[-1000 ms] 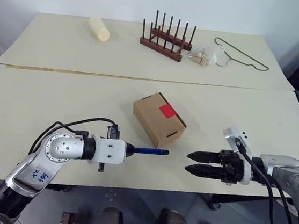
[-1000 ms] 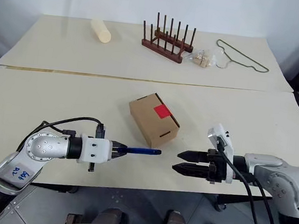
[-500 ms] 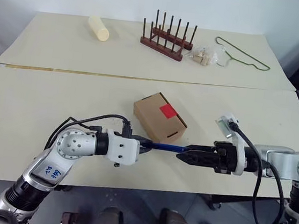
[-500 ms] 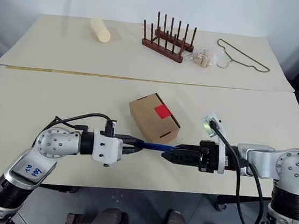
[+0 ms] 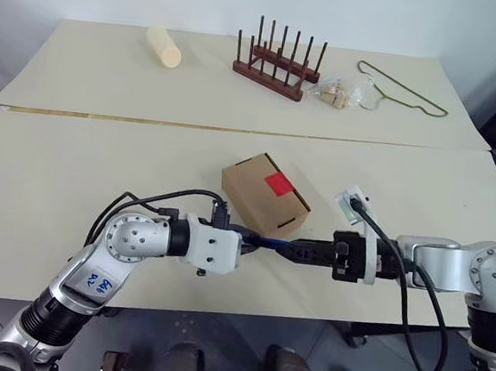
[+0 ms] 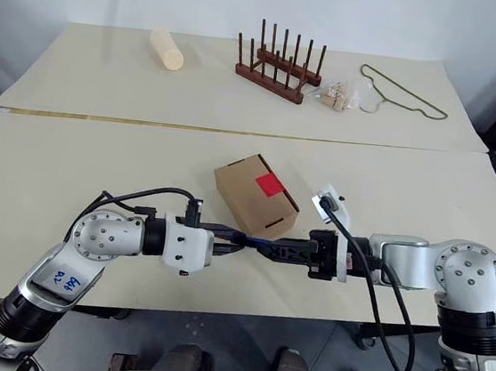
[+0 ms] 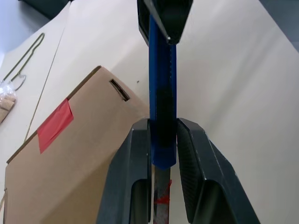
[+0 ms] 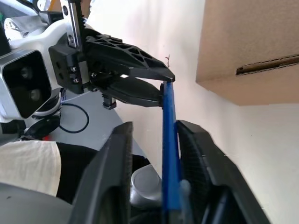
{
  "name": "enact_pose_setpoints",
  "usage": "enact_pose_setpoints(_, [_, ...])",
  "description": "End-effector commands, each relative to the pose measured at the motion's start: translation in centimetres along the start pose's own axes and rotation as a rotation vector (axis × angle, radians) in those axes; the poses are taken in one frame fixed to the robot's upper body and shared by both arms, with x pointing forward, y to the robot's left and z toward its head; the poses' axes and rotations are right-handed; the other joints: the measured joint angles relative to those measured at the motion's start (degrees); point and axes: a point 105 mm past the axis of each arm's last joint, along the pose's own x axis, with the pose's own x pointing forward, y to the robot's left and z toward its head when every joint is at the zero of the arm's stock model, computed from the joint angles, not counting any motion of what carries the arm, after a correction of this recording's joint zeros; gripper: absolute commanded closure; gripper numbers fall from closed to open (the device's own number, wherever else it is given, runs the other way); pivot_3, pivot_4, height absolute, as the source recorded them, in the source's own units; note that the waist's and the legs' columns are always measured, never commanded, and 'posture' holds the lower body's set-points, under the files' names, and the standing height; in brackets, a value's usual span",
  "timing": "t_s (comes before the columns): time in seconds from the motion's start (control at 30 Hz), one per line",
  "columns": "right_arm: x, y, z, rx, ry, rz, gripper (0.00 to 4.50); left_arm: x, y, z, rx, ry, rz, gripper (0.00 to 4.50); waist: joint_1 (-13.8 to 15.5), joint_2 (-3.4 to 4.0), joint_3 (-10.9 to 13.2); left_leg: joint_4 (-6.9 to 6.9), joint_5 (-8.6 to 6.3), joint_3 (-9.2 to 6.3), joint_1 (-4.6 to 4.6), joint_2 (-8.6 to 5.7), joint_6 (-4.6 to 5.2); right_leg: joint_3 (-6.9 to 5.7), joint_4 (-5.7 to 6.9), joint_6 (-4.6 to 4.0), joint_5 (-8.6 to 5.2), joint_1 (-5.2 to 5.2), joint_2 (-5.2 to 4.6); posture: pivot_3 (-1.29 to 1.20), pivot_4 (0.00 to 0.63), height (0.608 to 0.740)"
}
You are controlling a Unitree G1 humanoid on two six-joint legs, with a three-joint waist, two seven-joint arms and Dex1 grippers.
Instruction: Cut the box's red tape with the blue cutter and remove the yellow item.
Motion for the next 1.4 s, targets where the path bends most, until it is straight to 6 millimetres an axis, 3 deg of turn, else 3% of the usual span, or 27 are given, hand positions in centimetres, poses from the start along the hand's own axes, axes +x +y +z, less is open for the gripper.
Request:
enact_pose_setpoints(0.03, [0.0, 0.7, 0.4, -0.020, -0.009, 0.017, 2.93, -0.1, 0.1, 0.9, 0.030, -0.018, 0.014, 4.06, 0.0, 0.00, 0.0, 0.00, 0.00, 0.00, 0.00, 0.00, 0.00, 0.00, 0.00, 0.00, 0.00, 0.00, 0.00, 0.00, 0.150, 0.740])
enact_pose_setpoints(0.23, [0.3, 0.4, 0.5, -0.010, -0.016, 0.006, 2.93, -0.2, 0.1, 0.7, 0.027, -0.010, 0.016, 4.06, 0.0, 0.00, 0.0, 0.00, 0.00, 0.00, -0.01, 0.00, 0.00, 0.00, -0.02, 0.00, 0.00, 0.00, 0.00, 0.00, 0.150, 0.740])
enact_pose_setpoints(0.33, [0.3, 0.2, 0.5, -0.003, -0.021, -0.001, 3.49, -0.2, 0.1, 0.7, 0.028, -0.007, 0.017, 4.06, 0.0, 0.00, 0.0, 0.00, 0.00, 0.00, -0.01, 0.00, 0.00, 0.00, -0.02, 0.00, 0.00, 0.00, 0.00, 0.00, 0.150, 0.740])
enact_pose_setpoints(0.43, [0.4, 0.1, 0.5, 0.002, -0.024, -0.003, 4.41, -0.2, 0.1, 0.7, 0.028, -0.005, 0.018, 4.06, 0.0, 0.00, 0.0, 0.00, 0.00, 0.00, -0.01, 0.00, 0.00, 0.00, -0.03, 0.00, 0.00, 0.00, 0.00, 0.00, 0.150, 0.740])
enact_pose_setpoints(0.77, [0.4, 0.1, 0.6, 0.014, -0.036, 0.009, 4.39, -0.4, -0.1, 0.7, -0.001, -0.013, 0.012, 4.06, 0.0, 0.00, 0.0, -0.02, 0.00, 0.00, -0.01, 0.01, 0.01, -0.01, -0.05, 0.00, 0.00, 0.00, 0.00, 0.00, 0.150, 0.740])
enact_pose_setpoints(0.93, [-0.7, 1.0, 0.2, -0.002, -0.008, 0.055, 4.39, -1.5, 0.4, 2.8, -0.169, -0.171, 0.047, 2.50, 0.1, -0.03, 0.0, -0.03, -0.01, -0.02, -0.05, 0.02, 0.02, -0.01, -0.07, 0.00, 0.00, -0.02, -0.01, 0.00, 0.150, 0.740])
enact_pose_setpoints(1.03, [-3.3, 2.0, -0.7, -0.044, 0.048, 0.071, 4.39, -4.4, 0.9, 2.7, -0.345, -0.202, 0.040, 1.53, 0.1, -0.02, 0.0, -0.04, -0.02, -0.07, -0.09, 0.02, 0.03, -0.04, -0.12, 0.00, 0.00, -0.02, -0.01, 0.00, 0.150, 0.740])
enact_pose_setpoints(1.17, [-6.8, 3.2, -1.8, -0.019, 0.102, 0.073, 4.39, -7.5, 2.7, 1.2, -0.470, -0.150, 0.097, 1.52, 0.1, -0.02, 0.0, -0.06, -0.03, -0.09, -0.05, 0.03, 0.05, -0.08, -0.20, 0.00, 0.00, 0.04, 0.01, 0.00, 0.150, 0.740])
enact_pose_setpoints(1.27, [-9.2, 3.4, -3.0, -0.003, 0.160, 0.008, 4.39, -8.9, 2.9, -0.5, -0.543, -0.091, 0.100, 1.52, 0.2, -0.01, 0.0, -0.06, -0.06, -0.07, -0.04, 0.02, 0.11, -0.07, -0.26, 0.00, 0.00, 0.08, 0.01, 0.00, 0.150, 0.740])
enact_pose_setpoints(1.37, [-11.2, 2.2, -3.6, -0.017, 0.172, -0.125, 4.39, -9.2, 3.1, -1.7, -0.574, -0.088, 0.115, 1.52, 0.2, -0.02, 0.0, -0.07, -0.08, -0.03, -0.04, 0.02, 0.13, -0.07, -0.30, 0.00, 0.00, 0.09, 0.01, 0.00, 0.150, 0.740])
enact_pose_setpoints(1.4, [-12.2, 1.3, -3.3, -0.043, 0.159, -0.202, 4.39, -9.1, 3.3, -2.1, -0.599, -0.101, 0.120, 1.91, 0.2, -0.02, 0.0, -0.07, -0.09, 0.00, -0.04, 0.01, 0.14, -0.05, -0.33, 0.00, 0.00, 0.08, 0.01, 0.00, 0.150, 0.740])
